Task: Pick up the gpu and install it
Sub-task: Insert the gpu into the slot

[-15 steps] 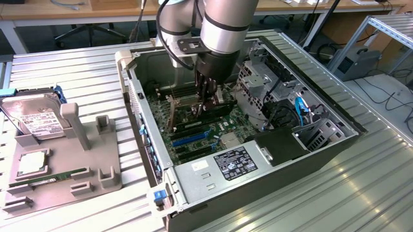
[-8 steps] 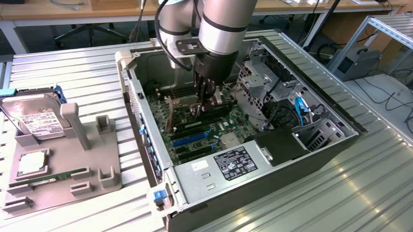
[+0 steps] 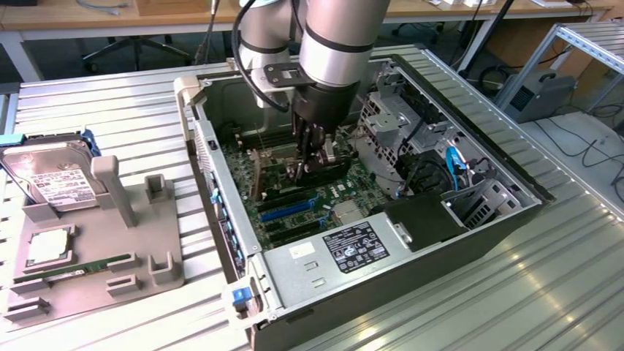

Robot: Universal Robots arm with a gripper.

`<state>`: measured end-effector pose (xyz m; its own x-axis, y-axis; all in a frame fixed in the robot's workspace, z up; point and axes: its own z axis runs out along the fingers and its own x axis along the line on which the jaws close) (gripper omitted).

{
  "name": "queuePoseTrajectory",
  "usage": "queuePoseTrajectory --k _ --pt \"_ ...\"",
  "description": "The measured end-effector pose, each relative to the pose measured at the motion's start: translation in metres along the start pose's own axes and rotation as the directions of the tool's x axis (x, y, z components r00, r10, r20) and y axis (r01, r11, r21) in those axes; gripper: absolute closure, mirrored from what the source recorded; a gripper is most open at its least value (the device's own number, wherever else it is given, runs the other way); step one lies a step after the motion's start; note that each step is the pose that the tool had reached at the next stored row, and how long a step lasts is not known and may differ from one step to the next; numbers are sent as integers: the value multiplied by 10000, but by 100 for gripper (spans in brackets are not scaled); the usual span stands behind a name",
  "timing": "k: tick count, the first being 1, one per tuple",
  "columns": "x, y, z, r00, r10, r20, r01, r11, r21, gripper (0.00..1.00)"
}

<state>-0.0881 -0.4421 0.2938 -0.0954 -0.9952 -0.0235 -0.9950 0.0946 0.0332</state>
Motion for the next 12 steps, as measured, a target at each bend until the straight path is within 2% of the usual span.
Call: queuePoseTrajectory --k 12 --pt "65 106 9 10000 -2 1 2 10000 0 72"
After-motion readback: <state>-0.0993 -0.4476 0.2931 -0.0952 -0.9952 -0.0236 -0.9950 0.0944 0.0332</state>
